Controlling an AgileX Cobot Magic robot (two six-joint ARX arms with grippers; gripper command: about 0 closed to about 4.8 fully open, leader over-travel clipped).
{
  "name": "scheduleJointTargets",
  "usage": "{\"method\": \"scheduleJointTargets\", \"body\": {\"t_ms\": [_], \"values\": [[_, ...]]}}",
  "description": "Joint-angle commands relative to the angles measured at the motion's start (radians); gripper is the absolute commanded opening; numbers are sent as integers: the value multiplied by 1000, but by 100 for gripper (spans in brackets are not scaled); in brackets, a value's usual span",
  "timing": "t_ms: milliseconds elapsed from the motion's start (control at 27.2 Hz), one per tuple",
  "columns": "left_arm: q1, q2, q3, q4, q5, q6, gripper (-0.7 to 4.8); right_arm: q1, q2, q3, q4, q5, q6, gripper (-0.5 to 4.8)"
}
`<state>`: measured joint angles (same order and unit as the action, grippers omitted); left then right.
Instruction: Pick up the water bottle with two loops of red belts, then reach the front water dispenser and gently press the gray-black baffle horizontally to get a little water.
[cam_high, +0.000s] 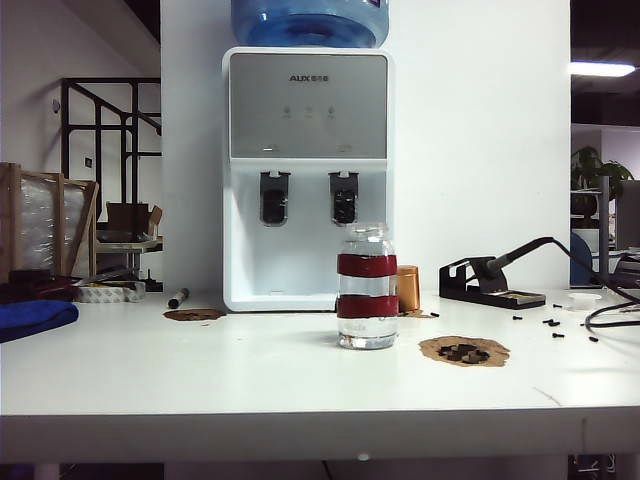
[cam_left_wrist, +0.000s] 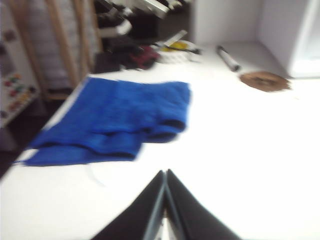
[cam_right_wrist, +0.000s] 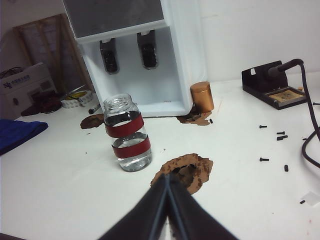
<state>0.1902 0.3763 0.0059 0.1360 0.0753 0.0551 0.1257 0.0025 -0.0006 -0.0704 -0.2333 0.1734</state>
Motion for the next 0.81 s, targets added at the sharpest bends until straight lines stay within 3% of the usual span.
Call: {"method": "scheduleJointTargets", "body": {"t_ms": [37,184,405,809], "values": [[-65,-4,-1,-3,19,-49,-5,-3,0,-3,3,-2,3,-1],[-131,-48,-1,-110,19,-61,-5,-3,0,-3,4,-2,3,-1],[-153,-197,-1,-280,22,-60,-5,-3,0,-3,3,-2,2,-1],[-156,-376,-1,-304,22,-60,-5,-2,0,-3,2,-1,2,-1]]}}
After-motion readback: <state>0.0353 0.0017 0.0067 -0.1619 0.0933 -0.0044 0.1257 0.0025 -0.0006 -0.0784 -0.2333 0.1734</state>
